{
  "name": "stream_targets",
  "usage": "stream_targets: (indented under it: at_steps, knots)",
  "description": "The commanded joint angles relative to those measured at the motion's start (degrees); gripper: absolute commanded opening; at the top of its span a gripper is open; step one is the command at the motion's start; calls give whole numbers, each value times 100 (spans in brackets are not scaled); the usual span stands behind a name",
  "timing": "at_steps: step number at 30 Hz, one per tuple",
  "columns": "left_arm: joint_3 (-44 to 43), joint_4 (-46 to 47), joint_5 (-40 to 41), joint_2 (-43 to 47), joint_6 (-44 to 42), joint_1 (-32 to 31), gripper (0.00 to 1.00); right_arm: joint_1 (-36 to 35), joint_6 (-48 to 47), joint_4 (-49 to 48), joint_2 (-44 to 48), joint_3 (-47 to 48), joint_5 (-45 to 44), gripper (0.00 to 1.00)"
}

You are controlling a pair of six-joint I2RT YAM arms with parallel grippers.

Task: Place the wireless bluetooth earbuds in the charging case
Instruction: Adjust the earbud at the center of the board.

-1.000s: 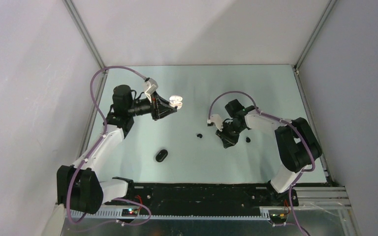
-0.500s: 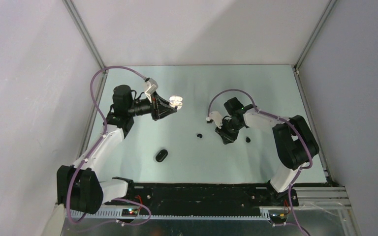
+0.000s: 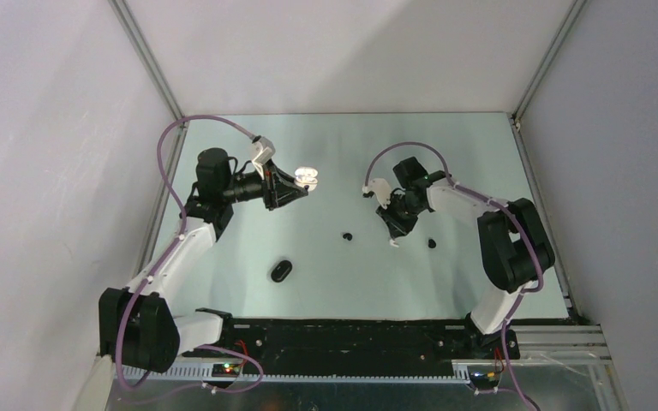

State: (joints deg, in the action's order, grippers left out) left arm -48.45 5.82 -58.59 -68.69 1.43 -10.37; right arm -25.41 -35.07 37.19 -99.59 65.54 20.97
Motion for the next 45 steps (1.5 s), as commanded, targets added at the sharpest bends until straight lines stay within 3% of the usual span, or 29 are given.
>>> stream_targets:
  at_steps: [1, 5, 10, 18, 26, 27, 30, 34, 36, 39, 45]
  knots:
    - [41, 77, 33, 136, -126, -18, 0, 3, 149, 159, -186, 217, -105, 19]
    - [55, 77, 50, 155, -126, -18, 0, 3, 246, 217, -117, 265, -19, 20]
    - [75, 77, 52, 148, -126, -18, 0, -89, 370, 251, -26, 267, -44, 35]
    - [67, 77, 68, 152, -126, -18, 0, -169, 419, 143, -301, 267, -229, 36]
    - [56, 77, 59, 150, -126, -19, 0, -161, 357, 260, -549, 383, -91, 18]
    - [60, 77, 60, 152, -126, -18, 0, -130, 311, 292, -547, 419, 41, 12]
    - [69, 74, 67, 162, -126, -18, 0, -12, -39, 668, -493, 507, 865, 7]
    - [66, 77, 44, 160, -126, -19, 0, 100, -433, 999, -627, 626, 1514, 11]
    - [68, 72, 50, 162, -126, -18, 0, 181, -424, 1036, -883, 760, 1321, 14]
    - [48, 36, 62, 171, -126, -18, 0, 290, -193, 687, -1115, 882, 702, 30]
    - [-65, -127, 39, 110, -327, -16, 0, 753, -31, 336, -1372, 1451, -162, 36]
